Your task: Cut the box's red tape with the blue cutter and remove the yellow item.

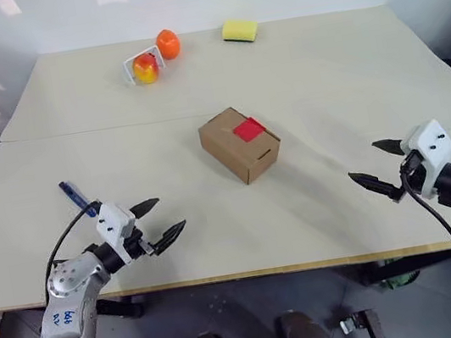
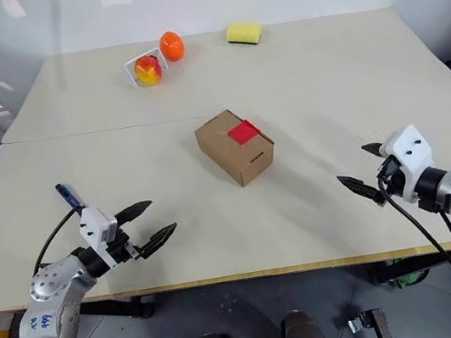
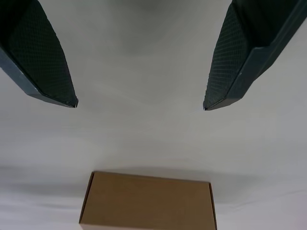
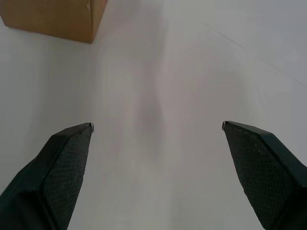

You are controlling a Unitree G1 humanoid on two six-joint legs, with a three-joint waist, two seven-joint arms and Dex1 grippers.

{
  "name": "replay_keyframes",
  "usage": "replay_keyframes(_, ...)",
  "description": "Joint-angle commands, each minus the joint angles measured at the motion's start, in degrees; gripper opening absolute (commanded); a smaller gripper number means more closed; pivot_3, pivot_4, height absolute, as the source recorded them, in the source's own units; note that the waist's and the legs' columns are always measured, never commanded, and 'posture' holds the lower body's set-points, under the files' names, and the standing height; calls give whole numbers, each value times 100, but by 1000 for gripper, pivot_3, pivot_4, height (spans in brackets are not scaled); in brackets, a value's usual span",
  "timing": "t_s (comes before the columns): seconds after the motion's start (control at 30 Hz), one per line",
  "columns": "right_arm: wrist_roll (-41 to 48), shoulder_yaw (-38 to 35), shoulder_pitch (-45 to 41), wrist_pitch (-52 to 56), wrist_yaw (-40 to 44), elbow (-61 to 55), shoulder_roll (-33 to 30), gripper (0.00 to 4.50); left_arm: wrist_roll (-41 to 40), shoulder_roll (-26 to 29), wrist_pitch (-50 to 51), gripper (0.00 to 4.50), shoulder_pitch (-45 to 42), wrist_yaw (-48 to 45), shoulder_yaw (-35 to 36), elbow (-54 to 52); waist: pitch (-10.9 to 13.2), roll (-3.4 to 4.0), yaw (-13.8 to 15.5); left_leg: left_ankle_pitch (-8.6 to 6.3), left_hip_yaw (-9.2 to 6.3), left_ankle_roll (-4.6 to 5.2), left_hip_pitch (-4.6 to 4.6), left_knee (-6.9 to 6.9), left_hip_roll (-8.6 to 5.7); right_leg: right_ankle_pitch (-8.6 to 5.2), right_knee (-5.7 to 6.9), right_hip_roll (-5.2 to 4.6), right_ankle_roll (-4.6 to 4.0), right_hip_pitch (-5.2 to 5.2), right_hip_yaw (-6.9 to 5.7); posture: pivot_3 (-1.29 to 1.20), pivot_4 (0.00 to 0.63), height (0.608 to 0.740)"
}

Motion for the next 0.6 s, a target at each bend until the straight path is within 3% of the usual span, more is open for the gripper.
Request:
replay_keyframes(0.03, 5, -98, 43, 35, -141, -268, -13, 4500, 71, -110, -106, 4441, -124, 159, -69, -37, 0, 0, 3, 0, 0, 0, 0, 1, 0, 0, 0, 0, 0, 0, 0, 0, 150, 740)
replay_keyframes(0.4, -150, 195, 49, 881, -1054, -1266, 236, 4500, 359, -401, -3, 4441, -910, 618, -324, 387, 0, 0, 11, 0, -2, 0, -2, 10, 2, 0, 11, 3, 0, -2, -1, 0, 150, 740)
replay_keyframes(0.5, -218, 359, -80, 1230, -1414, -1512, 412, 4133, 527, -503, -77, 3857, -1363, 996, -235, 977, 0, -1, 12, 0, 0, 0, -2, 12, -2, 0, 15, 9, 0, -4, 1, 0, 150, 740)
replay_keyframes(0.6, -67, 492, -154, 1681, -1626, -1830, 635, 3307, 635, -556, -268, 3003, -1826, 1184, -163, 1585, 0, -1, 23, 0, -3, 0, -8, 25, -3, 0, 21, 8, 0, -6, -1, 0, 150, 740)
